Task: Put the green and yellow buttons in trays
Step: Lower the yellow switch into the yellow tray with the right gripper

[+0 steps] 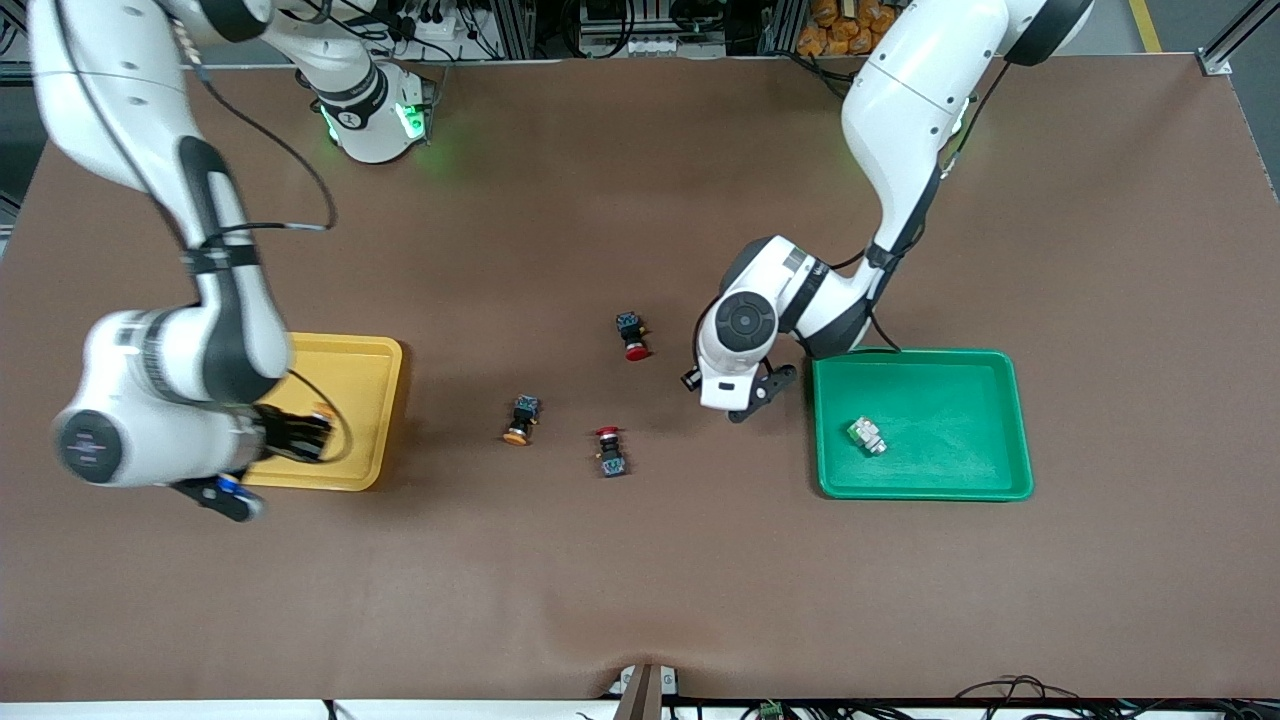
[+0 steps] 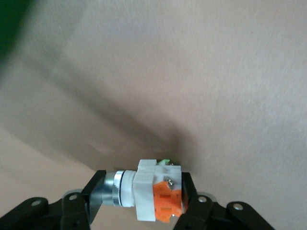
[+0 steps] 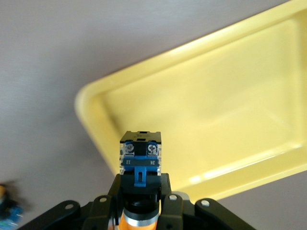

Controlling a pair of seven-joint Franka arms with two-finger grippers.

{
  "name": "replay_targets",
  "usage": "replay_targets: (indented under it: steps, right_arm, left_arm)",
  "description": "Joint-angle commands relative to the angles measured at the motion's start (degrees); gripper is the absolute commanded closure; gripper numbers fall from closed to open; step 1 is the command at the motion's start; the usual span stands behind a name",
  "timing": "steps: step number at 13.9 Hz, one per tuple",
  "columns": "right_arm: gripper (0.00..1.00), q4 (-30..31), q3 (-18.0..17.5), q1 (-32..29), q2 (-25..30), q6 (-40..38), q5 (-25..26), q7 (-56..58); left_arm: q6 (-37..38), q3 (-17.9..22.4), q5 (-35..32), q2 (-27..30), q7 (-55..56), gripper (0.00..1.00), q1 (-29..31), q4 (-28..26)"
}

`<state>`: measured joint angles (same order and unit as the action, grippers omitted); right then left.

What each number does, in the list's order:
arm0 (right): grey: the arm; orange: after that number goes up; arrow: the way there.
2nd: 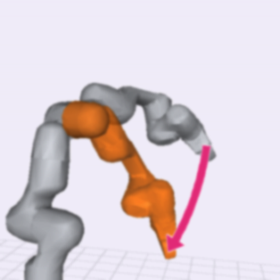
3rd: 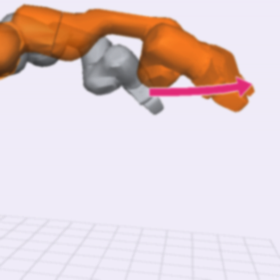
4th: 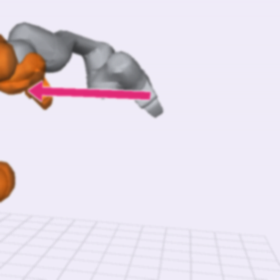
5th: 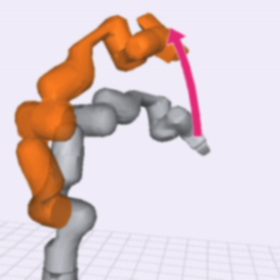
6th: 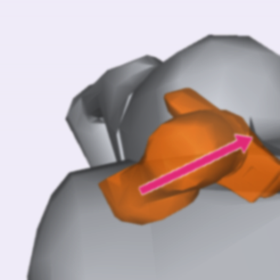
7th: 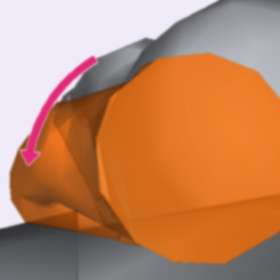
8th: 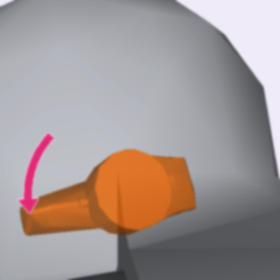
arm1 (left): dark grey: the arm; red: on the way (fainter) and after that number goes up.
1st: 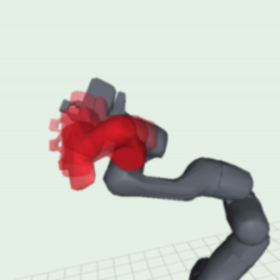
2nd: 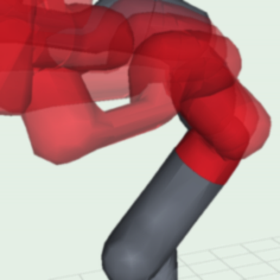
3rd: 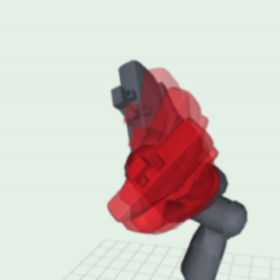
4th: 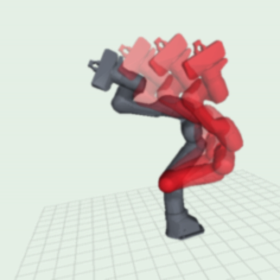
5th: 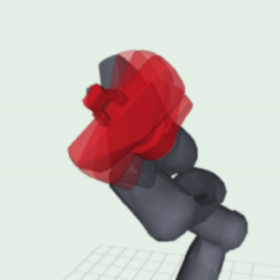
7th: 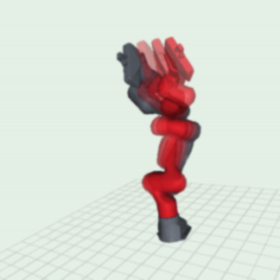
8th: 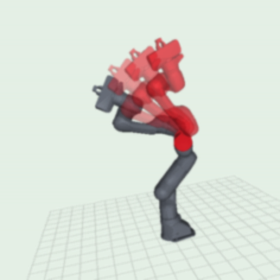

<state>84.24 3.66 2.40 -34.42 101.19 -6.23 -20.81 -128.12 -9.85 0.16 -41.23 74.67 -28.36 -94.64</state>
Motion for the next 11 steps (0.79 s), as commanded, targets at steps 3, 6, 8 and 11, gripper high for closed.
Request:
replay_targets:
  steps: [3,6,8,11]
  right_arm:
    - [0.05,5.8,-1.4,-5.4,4.1,-0.6,0.7,9.6]
    - [0.0,5.4,-1.6,-3.9,4.1,-0.6,0.5,8.5]
    - [0.0,4.8,-1.6,-2.4,3.9,-0.3,-0.3,7.0]
    - [0.0,2.8,-1.7,3.0,2.6,1.5,-1.6,0.9]
  left_arm:
    - [6.6,0.2,-1.1,5.6,-10.1,1.0,5.3,-1.1]
    - [11.6,0.2,-3.8,8.3,-23.6,1.0,12.7,-1.2]
    - [13.8,0.3,-4.5,9.9,-32.4,1.0,16.8,-1.3]
    - [14.3,0.3,-6.8,10.3,-42.7,1.0,22.8,-1.3]
